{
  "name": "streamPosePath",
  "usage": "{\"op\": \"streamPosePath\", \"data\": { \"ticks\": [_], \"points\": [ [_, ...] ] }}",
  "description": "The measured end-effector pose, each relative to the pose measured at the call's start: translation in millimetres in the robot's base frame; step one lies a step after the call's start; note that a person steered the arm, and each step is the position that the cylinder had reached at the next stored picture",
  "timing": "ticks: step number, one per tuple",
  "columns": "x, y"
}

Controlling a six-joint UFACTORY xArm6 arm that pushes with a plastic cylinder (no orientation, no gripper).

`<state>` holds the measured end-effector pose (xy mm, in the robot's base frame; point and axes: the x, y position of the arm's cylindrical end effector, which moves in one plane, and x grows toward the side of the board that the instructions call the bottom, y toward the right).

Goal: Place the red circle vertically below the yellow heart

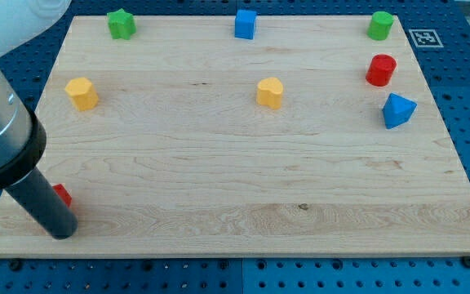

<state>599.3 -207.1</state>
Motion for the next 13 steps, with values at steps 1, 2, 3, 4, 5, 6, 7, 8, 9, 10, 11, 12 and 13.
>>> {"op": "streamPosePath", "data": {
  "ticks": [1,2,3,4,5,6,7,8,9,10,11,12,13],
  "points": [
    [17,40],
    [14,94],
    [-34,122],
    [-84,136],
    [-85,136],
    [-85,136],
    [-103,138],
    [-114,176],
    [-112,256],
    [-102,351],
    [-91,450],
    [-88,503],
    [-112,503]
  ]
}}
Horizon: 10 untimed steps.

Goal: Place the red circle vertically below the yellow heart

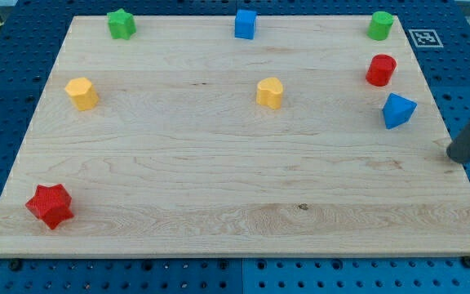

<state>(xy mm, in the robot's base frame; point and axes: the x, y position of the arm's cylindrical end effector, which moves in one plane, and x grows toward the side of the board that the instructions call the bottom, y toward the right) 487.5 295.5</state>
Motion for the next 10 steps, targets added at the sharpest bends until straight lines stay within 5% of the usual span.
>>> {"op": "streamPosePath", "data": {
  "ticks": [4,8,10],
  "points": [
    [-160,-7],
    [-165,-60],
    [-132,-82]
  ]
}}
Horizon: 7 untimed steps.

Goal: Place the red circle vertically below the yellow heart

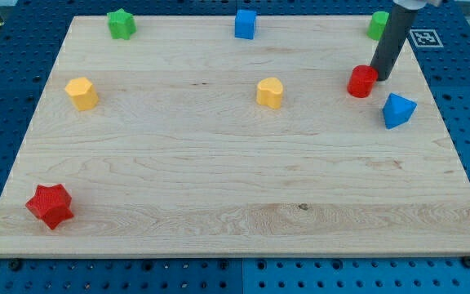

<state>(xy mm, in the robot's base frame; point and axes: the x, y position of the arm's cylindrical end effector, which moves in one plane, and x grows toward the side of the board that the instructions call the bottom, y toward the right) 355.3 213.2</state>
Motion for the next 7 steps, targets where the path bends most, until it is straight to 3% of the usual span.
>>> {"op": "streamPosePath", "data": {
  "ticks": [3,7],
  "points": [
    [17,-74],
    [85,-128]
  ]
}}
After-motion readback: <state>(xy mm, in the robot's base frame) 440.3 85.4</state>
